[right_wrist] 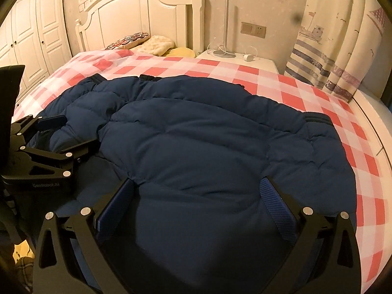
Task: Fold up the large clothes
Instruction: 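Spread the jacket body out flat with both tools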
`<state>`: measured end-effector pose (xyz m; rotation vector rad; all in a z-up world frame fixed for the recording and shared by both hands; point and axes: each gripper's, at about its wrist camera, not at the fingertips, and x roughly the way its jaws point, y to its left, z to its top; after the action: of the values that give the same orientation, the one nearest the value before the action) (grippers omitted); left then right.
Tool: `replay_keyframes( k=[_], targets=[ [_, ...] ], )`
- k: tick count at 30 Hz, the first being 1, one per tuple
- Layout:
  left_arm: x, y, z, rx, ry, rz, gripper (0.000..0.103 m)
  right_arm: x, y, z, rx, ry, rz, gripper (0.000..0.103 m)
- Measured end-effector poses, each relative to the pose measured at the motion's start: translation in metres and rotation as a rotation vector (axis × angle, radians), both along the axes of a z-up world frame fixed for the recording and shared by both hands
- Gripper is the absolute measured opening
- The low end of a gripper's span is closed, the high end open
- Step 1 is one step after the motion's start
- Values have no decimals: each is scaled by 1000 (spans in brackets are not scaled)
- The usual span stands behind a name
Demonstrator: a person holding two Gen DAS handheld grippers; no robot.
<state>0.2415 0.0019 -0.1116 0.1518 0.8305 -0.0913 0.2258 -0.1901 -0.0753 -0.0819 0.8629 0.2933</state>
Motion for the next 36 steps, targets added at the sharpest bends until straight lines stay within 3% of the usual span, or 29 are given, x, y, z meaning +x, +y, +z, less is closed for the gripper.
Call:
replay_keyframes(
  k=[3,6,10,13,15,17,32,36],
  targets=[
    [-6,7,7,-13,26,22,101,-2,-5,6,31,11,3,98],
    [-28,26,21,-27,-16,51,101,-17,-13,20,51,-19,-20,98],
    [-51,52,24,49,-61,111,101,-41,-23,35,65,-56,-22,98],
    [-53,72,7,51,-12,135,101,-47,-27,22,37,-21,-19,98],
    [-60,82,0,9,-50,108,101,-49,-27,4,32,-16,-10,99],
    [-63,81,-3,29,-73,88,101,-50,-29,0,42,-42,-1,99],
    [-61,83,-5,1,-59,84,101,-48,-28,-3,39,-33,2,99],
    [-77,87,5,-5,-59,110,101,-50,-28,4,19,-11,-14,98]
  ],
)
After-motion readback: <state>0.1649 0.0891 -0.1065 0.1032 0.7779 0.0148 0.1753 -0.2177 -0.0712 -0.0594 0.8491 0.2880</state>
